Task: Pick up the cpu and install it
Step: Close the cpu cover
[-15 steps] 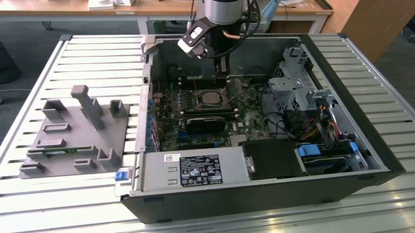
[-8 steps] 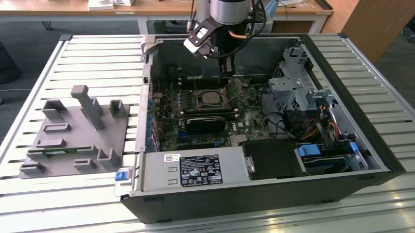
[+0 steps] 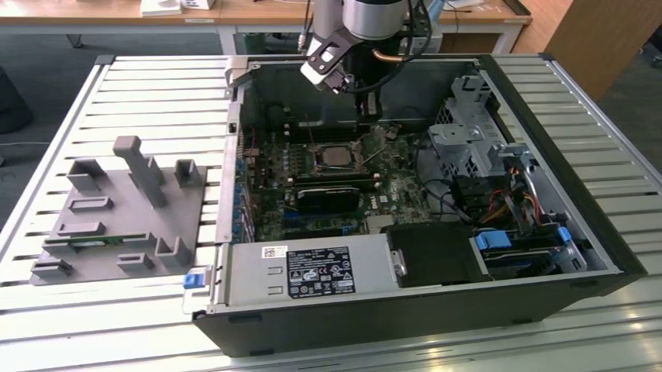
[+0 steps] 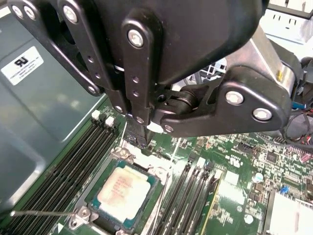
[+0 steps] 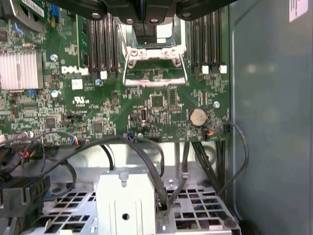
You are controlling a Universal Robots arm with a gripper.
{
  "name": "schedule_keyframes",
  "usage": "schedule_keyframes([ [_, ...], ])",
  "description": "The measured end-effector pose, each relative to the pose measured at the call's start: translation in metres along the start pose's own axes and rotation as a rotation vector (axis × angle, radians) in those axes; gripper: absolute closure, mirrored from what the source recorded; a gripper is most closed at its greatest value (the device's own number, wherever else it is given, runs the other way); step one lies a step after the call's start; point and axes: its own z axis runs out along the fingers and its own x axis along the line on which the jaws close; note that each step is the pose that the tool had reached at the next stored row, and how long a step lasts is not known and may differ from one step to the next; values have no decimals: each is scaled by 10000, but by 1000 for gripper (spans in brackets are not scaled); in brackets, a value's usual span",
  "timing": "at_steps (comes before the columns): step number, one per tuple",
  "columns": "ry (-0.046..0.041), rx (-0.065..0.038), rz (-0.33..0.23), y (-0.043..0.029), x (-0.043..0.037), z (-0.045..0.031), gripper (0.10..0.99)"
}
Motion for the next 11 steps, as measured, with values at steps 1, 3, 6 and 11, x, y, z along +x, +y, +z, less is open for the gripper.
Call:
schedule_keyframes([
  [1, 1, 4, 0, 18, 1, 3, 980],
  [3, -1, 11, -1, 54, 3, 7, 980],
  [6, -2, 20, -1, 105, 6, 13, 980],
  [11, -1, 20, 0, 151, 8, 21, 980],
])
